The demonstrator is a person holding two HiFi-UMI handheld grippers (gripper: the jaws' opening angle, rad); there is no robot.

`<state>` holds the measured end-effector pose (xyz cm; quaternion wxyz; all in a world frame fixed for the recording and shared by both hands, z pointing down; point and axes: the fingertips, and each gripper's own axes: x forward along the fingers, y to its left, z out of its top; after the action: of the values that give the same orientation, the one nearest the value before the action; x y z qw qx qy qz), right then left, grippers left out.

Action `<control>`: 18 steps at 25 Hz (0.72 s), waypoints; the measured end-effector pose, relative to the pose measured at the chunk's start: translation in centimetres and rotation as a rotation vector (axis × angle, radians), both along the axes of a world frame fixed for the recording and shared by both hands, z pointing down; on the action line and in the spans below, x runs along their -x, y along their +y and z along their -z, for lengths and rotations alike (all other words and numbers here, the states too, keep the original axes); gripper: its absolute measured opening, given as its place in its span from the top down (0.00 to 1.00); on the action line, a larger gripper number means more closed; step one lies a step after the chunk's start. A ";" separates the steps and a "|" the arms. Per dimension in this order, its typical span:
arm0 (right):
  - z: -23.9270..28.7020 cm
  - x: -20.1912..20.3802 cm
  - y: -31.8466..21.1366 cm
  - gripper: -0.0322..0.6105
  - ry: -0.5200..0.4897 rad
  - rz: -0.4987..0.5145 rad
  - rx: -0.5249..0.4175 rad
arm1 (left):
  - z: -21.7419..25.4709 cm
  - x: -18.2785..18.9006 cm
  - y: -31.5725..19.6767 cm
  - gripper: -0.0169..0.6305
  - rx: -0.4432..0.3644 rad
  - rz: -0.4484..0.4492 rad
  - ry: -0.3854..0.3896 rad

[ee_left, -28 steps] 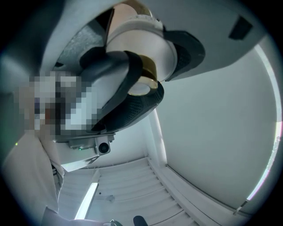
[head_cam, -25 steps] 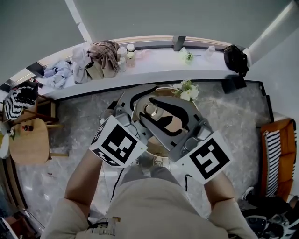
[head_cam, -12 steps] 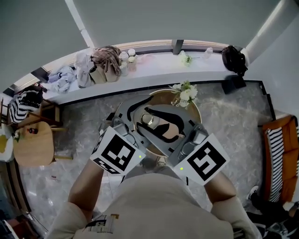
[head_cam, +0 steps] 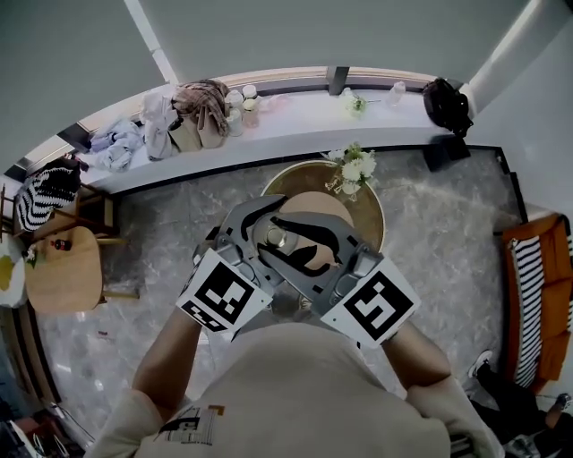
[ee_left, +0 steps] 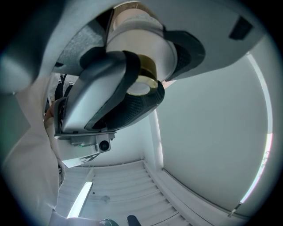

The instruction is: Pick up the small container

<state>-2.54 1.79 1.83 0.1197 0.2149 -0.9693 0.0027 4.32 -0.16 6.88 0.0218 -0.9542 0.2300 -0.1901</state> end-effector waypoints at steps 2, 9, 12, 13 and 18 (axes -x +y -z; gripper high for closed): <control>-0.3 -0.1 0.3 0.74 -0.001 0.002 0.005 | -0.5 -0.3 0.4 0.46 0.002 -0.008 -0.001; -0.5 0.6 0.6 0.74 0.010 0.001 0.009 | -0.9 0.5 0.8 0.46 0.014 -0.020 -0.004; -0.4 0.7 0.5 0.74 0.006 0.003 0.013 | -0.6 0.5 0.7 0.46 0.008 -0.017 -0.005; -0.4 0.7 0.5 0.74 0.004 0.003 0.015 | -0.7 0.4 0.7 0.46 0.009 -0.022 -0.001; -0.5 0.7 0.6 0.74 0.003 0.006 0.023 | -0.9 0.5 1.0 0.46 0.018 -0.022 -0.008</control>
<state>-3.27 2.40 2.32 0.1239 0.2106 -0.9696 0.0133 3.85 0.80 7.78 0.0164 -0.9561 0.2175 -0.1957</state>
